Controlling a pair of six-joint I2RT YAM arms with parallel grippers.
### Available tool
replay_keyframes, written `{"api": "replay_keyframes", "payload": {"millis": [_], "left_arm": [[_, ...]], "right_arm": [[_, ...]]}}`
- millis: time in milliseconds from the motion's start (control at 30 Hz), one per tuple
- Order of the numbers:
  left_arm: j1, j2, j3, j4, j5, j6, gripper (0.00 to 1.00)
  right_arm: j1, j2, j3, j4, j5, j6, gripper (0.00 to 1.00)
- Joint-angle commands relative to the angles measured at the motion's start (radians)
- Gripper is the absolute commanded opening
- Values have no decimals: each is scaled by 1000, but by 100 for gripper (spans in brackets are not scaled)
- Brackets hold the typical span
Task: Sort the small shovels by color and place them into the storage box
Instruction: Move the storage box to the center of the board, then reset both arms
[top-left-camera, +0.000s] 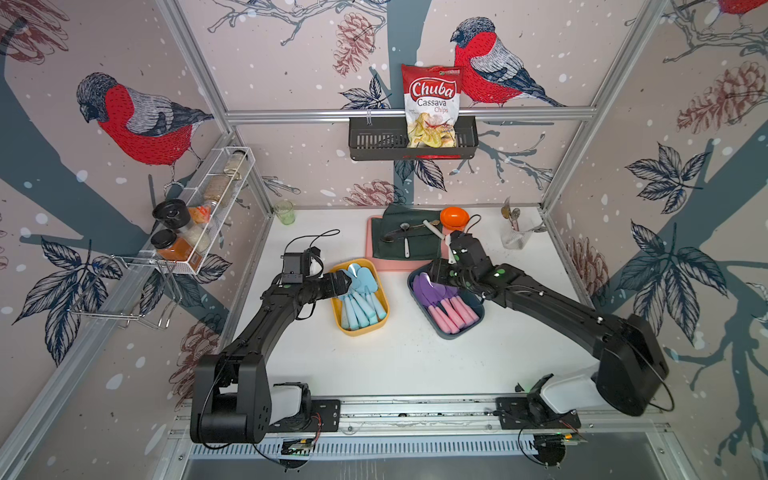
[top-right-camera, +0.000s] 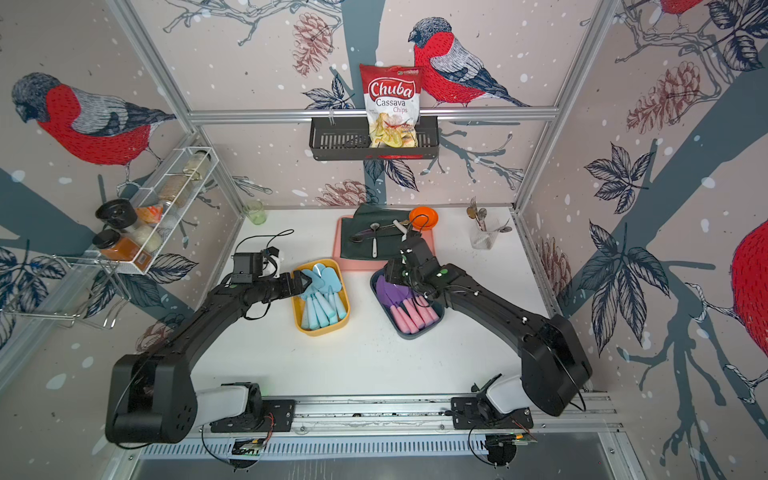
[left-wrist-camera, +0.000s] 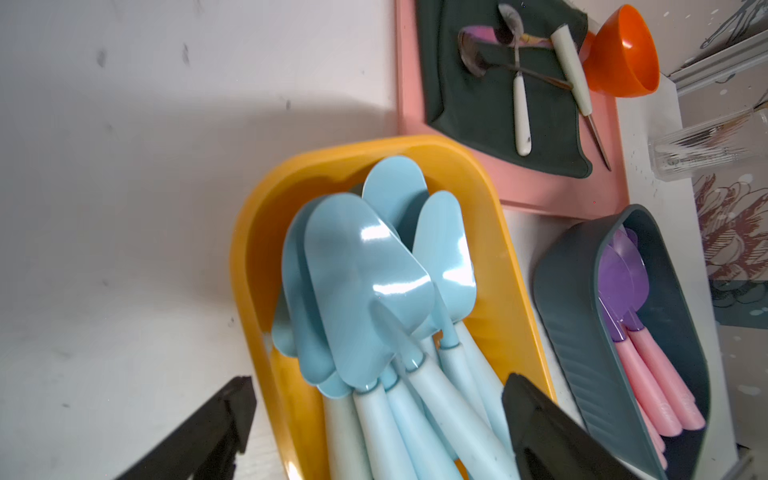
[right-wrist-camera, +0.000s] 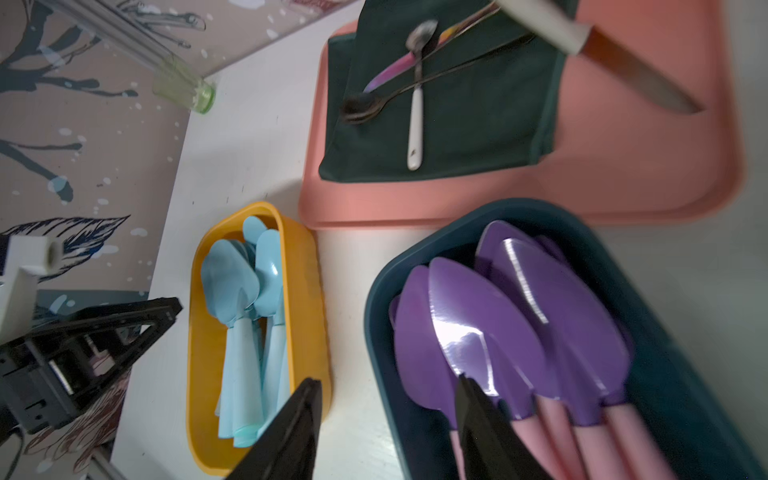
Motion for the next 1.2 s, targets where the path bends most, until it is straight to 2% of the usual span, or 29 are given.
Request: {"api": "replay_keyframes", "payload": {"millis": [0,100,133,167,333,500,667,733,833,933,1000,1033,1067,1100,1167], "left_arm": [[35,-19,-1,54,-115,118,98],[96,-34,-40,165,-136,156,98],[110,-37,-58,216,-146,171,98],[117,-37,-75,257,-158,180,98],[121,-33,-185,525,-213,213,98],[122,-10,-304,780,-235,197,98],[122,26,-408,1013,-247,214,97],[122,50,-464,1151,-236,223,98],[119,76,-490,1269,-223,205,99],[94,167,-570,1531,-244,212,99],[64,321,-615,1803,-285,221,99],[59,278,-584,1632,-294,230,98],[43,227,-514,1433,-359,228,98],[32,246,-455,1377,-445,207,99],[13,249,-494,1453,-460,229,99]], "right_arm": [[-77,-96,-63,10,81,-102,57],[-174,-203,-175,105,121,-182,62],[-210,-229,-222,143,137,-204,83],[-240,-250,-257,171,143,-221,100],[-406,-321,-406,299,152,-282,100],[-518,-371,-559,499,185,-339,100],[-569,-375,-718,749,254,-375,100],[-595,-378,-723,775,246,-401,100],[-606,-372,-799,955,269,-449,100],[-631,-326,-895,1155,308,-440,100],[-653,-271,-939,1291,309,-427,100],[-661,-249,-945,1333,297,-428,100],[-666,-245,-940,1335,270,-434,100],[-669,-233,-932,1341,252,-442,100],[-671,-176,-938,1448,241,-457,100]]}}
